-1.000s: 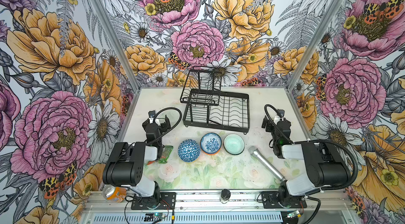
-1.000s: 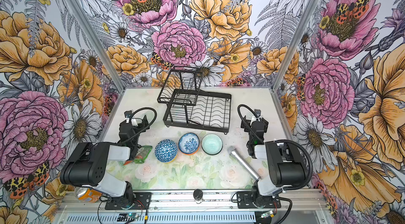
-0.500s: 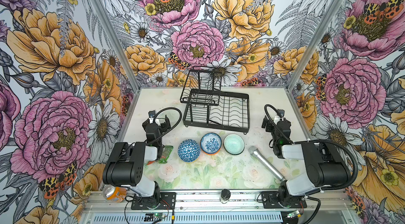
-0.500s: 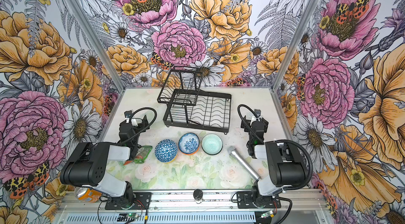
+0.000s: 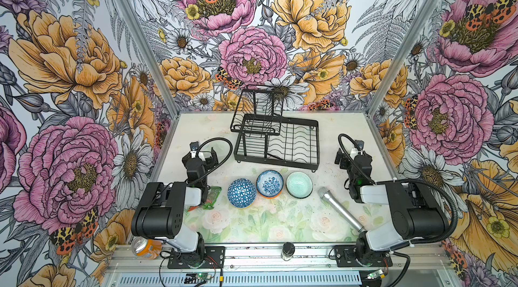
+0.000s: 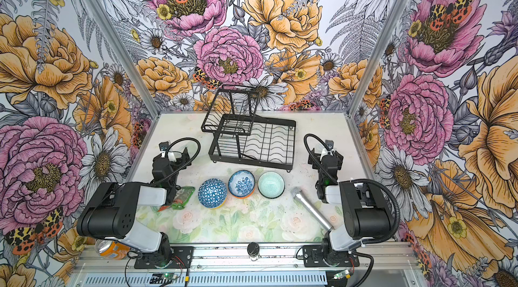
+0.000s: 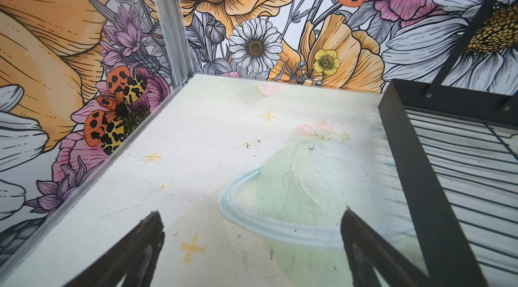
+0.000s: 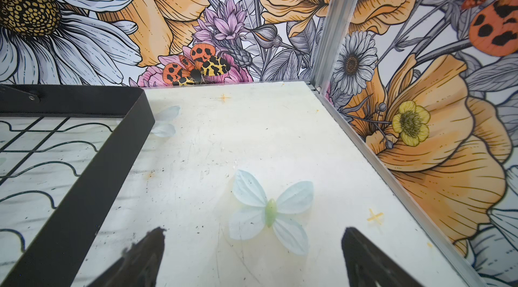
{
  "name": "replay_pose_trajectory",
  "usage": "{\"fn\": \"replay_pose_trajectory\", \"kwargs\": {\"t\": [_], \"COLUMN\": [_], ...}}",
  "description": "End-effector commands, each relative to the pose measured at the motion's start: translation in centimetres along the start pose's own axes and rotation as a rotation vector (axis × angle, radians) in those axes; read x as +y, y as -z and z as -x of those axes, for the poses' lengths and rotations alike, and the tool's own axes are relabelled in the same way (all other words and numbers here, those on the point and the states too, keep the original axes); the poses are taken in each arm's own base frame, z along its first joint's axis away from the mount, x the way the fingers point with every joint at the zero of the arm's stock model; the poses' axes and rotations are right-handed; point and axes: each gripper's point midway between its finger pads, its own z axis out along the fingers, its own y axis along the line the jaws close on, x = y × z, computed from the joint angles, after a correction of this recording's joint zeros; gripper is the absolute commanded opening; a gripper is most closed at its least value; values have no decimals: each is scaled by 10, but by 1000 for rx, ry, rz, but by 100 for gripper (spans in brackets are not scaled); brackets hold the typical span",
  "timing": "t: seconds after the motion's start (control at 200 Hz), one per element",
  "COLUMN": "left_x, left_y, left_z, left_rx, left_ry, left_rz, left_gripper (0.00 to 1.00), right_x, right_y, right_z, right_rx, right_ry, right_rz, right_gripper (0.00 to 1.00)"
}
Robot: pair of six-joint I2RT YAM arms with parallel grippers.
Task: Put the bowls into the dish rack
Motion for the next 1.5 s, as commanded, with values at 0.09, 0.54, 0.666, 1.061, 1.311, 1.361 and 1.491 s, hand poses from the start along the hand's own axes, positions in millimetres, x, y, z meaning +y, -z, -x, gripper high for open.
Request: {"fn": "replay_pose_trajectory", "kwargs": {"t": [0.09,0.54,0.666,1.061,1.311,1.361,1.491], "left_x": [0,-25,-47,-94,-114,-115,-108], "left_y": [5,46,62,140,179,185,196], "left_z": [23,66,57,0,-28,-33,-53], "left_rx": [-16,288,448,774,846,862,917], "left_ry": [-3,74,52,92,131,137,139], "left_rz": [28,64,14,-193,-236,-243,-222], "left_gripper": [99,99,99,99,99,99,99], "right_x": [-8,49,66,114,126,128,131], "right_y": [13,66,85,107,100,98,94], "right_z": [24,76,80,103,103,102,99], "right_rx": [-41,212,308,422,435,439,450], "right_ry": [-22,23,12,27,56,60,69], "right_rz": [-41,137,241,444,457,455,440], "right_gripper": [99,99,100,100,100,99,99]}}
